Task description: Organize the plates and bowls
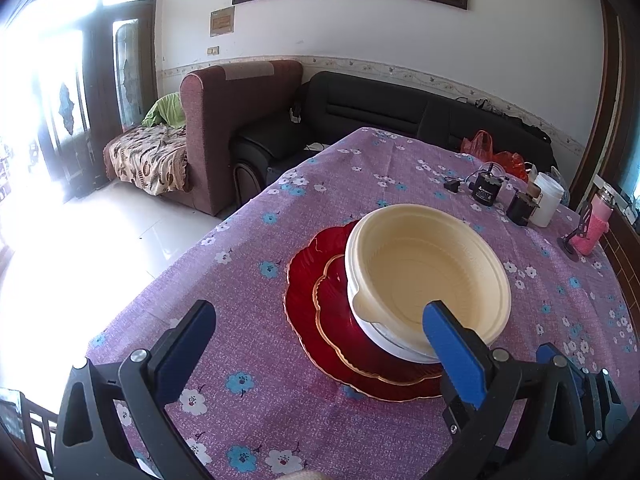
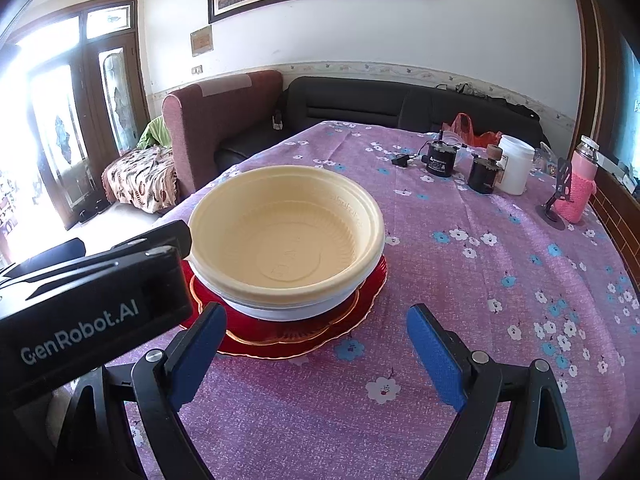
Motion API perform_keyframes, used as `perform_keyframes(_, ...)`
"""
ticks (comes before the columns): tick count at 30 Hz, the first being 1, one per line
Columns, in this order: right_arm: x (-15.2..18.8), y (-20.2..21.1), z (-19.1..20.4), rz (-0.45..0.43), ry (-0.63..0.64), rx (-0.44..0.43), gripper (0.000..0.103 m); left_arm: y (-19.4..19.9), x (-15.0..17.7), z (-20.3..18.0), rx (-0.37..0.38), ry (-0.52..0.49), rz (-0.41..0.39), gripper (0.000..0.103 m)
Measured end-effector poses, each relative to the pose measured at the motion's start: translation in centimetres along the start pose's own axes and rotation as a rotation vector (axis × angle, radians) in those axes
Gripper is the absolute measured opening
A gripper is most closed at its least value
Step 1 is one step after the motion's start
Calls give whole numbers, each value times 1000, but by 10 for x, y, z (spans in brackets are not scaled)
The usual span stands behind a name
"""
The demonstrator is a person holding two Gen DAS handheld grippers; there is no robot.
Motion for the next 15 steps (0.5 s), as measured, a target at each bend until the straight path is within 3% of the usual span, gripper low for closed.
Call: perform_keyframes(15, 2, 0, 1, 9, -3, -5, 94, 1, -7, 10, -32, 19, -17, 103)
Point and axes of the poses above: each gripper's, at about its wrist camera, not at the fingertips, and y roughly against the way its jaws point, z to its left, x to its underside, the point moved 9 cm from there along -y, roughly the way its jaws point, and after that the axes turned 5 degrees about -z, right-handed, at the moved point
